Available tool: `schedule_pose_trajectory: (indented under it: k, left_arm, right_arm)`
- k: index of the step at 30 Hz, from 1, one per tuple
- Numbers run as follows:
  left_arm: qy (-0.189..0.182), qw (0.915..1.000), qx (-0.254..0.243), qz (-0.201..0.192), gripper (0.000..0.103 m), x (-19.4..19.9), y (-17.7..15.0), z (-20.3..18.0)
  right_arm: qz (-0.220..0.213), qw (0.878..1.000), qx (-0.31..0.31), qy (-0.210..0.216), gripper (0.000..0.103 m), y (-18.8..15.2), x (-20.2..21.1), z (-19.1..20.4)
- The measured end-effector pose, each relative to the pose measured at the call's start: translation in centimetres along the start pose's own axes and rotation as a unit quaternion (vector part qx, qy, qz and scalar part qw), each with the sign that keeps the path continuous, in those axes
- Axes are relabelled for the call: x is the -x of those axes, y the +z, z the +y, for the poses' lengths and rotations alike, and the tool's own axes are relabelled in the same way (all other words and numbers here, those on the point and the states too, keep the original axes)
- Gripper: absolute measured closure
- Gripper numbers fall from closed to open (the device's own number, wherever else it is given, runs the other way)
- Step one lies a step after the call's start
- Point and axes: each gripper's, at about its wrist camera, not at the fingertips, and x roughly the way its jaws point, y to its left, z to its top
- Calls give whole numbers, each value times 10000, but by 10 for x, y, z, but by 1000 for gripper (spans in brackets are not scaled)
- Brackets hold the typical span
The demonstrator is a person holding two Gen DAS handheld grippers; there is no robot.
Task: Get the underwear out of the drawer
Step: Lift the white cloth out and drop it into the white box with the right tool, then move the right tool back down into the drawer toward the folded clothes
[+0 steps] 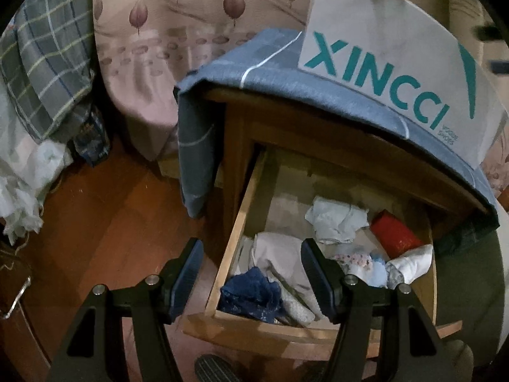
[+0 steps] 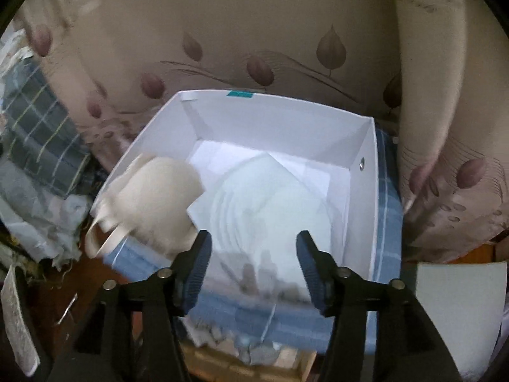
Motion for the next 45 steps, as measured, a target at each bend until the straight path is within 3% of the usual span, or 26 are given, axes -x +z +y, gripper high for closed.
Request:
schedule_pose_trajectory:
  k: [5, 11, 17, 23, 33, 45]
  left_arm:
    - [-221, 9988, 187, 398, 37, -10, 2, 5]
    - [-342, 9964, 49, 769, 37, -18, 3, 2]
    - [-322, 9933, -350, 1054, 37, -22, 3, -2]
    - [-370, 9901, -273, 1323, 37, -36, 3, 3]
    - [-569, 9853, -55, 1609, 37, -51, 3, 9]
    - [-544, 9795, -95, 1935, 37, -64, 3, 7]
  right_arm:
    - [329, 9990, 190, 214, 42, -49, 24, 6]
    - [1022, 9942, 117, 317, 39, -115, 4, -3]
    - [1789, 9824, -363, 386, 39, -164, -69, -17]
    - [2550, 9622, -843, 458, 37, -204, -151, -22]
    - [3064, 9424, -1317, 236, 26, -223, -230, -37]
    - [3576, 9267, -1157, 79, 23, -231, -278, -32]
